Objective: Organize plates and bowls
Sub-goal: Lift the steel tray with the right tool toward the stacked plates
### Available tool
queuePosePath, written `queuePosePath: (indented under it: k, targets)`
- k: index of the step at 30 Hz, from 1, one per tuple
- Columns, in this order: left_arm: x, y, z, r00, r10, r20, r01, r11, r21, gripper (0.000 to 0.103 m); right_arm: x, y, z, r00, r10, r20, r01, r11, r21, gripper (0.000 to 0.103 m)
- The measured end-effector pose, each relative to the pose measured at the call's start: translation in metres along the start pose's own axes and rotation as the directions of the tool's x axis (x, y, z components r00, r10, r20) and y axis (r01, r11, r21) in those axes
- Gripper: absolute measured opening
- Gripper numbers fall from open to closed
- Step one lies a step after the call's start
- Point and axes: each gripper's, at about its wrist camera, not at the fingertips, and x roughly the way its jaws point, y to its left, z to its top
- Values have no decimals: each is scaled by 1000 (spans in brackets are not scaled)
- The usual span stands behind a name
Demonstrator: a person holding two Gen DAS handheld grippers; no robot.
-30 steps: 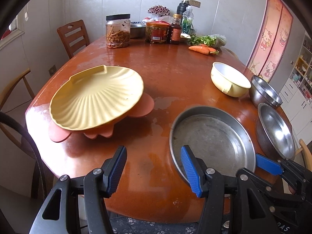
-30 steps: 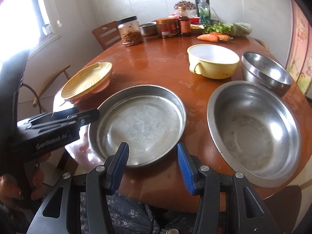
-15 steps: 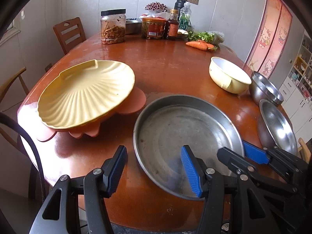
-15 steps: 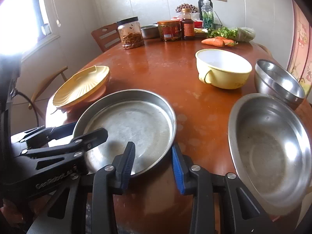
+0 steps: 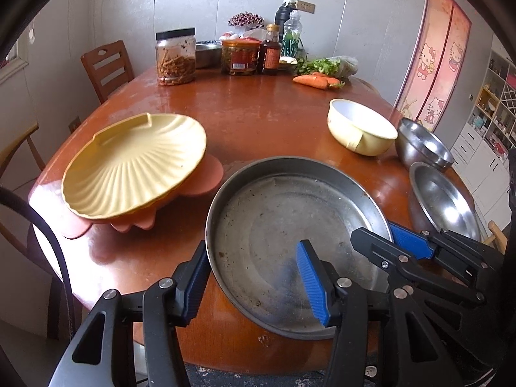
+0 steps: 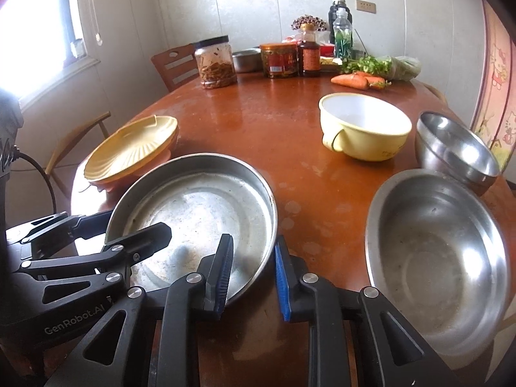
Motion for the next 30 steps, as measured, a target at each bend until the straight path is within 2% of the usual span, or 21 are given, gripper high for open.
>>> queuePosePath:
  k: [17,30]
  targets:
    - [-35,12,23,997,26,76,-25,999,-20,54,-31,15,26,996,30,88,-28,999,-22,26]
    - [-52,42,37,990,61,131,-52,996,-69,54,-27,42,54,991,72,114,-62,994,-90,26]
